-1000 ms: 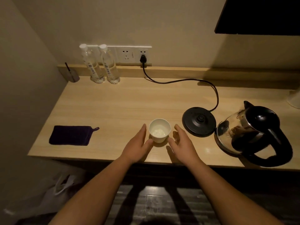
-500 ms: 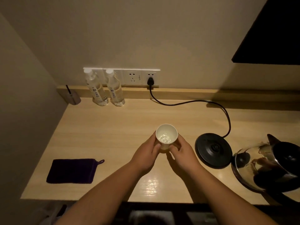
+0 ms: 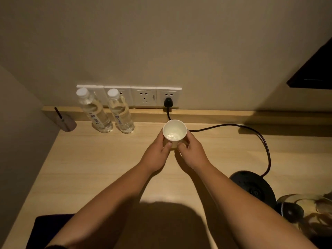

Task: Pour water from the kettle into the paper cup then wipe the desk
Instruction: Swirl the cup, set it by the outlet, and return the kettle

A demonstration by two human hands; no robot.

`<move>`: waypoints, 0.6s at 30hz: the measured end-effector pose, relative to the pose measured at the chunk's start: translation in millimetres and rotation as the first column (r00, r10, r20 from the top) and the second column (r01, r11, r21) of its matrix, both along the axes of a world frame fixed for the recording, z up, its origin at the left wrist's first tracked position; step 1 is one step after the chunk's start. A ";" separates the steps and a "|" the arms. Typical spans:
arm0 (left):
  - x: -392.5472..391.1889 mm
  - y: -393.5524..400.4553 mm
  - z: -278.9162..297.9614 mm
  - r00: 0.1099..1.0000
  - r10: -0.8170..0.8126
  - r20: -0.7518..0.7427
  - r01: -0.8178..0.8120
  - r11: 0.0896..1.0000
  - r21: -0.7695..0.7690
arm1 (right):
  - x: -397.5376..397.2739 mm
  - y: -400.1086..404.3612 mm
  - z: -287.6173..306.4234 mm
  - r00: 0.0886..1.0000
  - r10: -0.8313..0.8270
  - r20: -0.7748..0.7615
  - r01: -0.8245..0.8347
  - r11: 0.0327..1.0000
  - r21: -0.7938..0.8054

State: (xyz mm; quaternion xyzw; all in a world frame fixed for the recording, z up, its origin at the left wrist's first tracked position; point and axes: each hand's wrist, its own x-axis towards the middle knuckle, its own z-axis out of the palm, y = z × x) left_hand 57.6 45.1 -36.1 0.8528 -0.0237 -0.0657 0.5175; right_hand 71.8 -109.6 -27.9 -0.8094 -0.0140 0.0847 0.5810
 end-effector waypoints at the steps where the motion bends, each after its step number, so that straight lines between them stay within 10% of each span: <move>1: 3.9 -0.1 -1.7 1.000 0.012 -0.004 -0.012 1.000 0.003 | 4.6 0.6 -1.5 1.000 0.003 0.003 -0.003 1.000 -0.013; 18: 9.8 -1.0 -3.7 1.000 0.009 0.003 -0.009 0.997 0.070 | 8.8 0.9 -15.9 0.999 0.033 -0.017 -0.034 0.996 -0.083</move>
